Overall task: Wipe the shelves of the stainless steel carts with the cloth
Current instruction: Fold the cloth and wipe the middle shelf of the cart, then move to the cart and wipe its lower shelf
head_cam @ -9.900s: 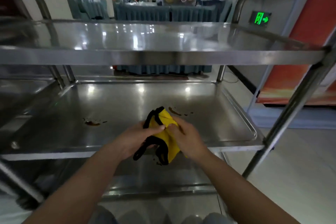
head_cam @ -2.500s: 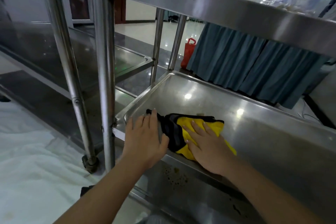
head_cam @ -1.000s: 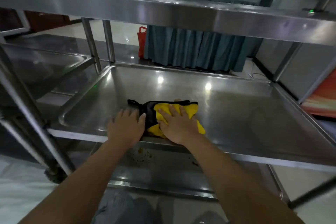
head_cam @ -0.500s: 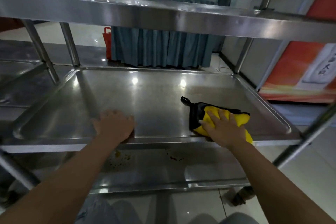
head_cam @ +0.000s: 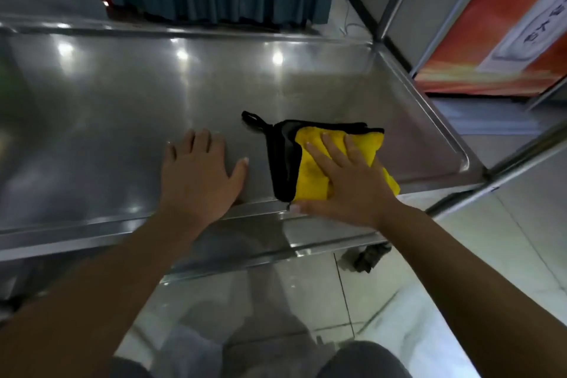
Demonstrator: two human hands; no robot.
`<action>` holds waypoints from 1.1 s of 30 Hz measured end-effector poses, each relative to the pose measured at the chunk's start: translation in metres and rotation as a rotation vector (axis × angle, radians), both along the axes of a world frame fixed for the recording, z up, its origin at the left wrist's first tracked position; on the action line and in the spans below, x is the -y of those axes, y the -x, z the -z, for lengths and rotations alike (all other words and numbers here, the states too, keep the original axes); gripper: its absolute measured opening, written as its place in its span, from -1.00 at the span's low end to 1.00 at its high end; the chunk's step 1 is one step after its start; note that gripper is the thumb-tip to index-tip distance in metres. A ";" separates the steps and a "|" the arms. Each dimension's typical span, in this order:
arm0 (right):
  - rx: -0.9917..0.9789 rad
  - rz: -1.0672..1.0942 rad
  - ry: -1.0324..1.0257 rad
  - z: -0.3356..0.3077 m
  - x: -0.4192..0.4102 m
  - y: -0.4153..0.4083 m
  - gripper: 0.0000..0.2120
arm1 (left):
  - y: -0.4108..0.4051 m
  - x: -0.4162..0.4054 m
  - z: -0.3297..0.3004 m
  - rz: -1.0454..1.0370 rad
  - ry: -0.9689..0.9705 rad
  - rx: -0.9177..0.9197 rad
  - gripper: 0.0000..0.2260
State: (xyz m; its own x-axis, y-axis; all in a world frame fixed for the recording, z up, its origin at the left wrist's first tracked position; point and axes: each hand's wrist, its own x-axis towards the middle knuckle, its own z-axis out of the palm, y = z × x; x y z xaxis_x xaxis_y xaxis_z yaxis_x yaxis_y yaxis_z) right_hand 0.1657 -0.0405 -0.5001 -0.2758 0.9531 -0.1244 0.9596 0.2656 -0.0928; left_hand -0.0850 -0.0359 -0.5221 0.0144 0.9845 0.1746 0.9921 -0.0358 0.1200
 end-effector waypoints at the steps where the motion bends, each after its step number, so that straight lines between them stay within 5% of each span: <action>1: 0.012 -0.024 0.017 -0.005 0.002 0.001 0.05 | 0.000 0.000 -0.001 -0.005 0.021 0.009 -0.41; 5: -0.004 -0.056 0.032 -0.032 0.016 0.012 -0.43 | -0.002 0.010 -0.015 -0.010 0.158 0.062 -0.40; 8: -0.175 0.115 0.181 -0.061 0.035 0.026 -0.63 | -0.011 0.036 -0.039 0.047 0.383 0.174 -0.40; 11: -0.310 0.261 0.345 -0.107 0.061 0.030 -0.61 | -0.019 0.080 -0.087 0.044 0.572 0.375 -0.44; 16: -0.567 0.505 0.523 -0.222 0.122 0.022 -0.71 | -0.016 0.154 -0.202 0.085 0.756 0.424 -0.45; 23: -0.982 0.671 0.571 -0.433 0.194 -0.007 -0.84 | -0.035 0.169 -0.407 0.277 0.702 0.898 -0.27; 33: -1.541 0.654 0.417 -0.591 0.213 -0.146 -0.65 | -0.208 0.132 -0.575 0.482 0.557 1.037 -0.54</action>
State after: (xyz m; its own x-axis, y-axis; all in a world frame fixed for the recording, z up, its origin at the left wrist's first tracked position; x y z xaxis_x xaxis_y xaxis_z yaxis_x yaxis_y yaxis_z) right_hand 0.3121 -0.2540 0.0913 0.0205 0.9219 -0.3870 -0.1414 -0.3805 -0.9139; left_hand 0.1227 -0.1681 0.0531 0.4956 0.8608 -0.1156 0.3251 -0.0605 0.9437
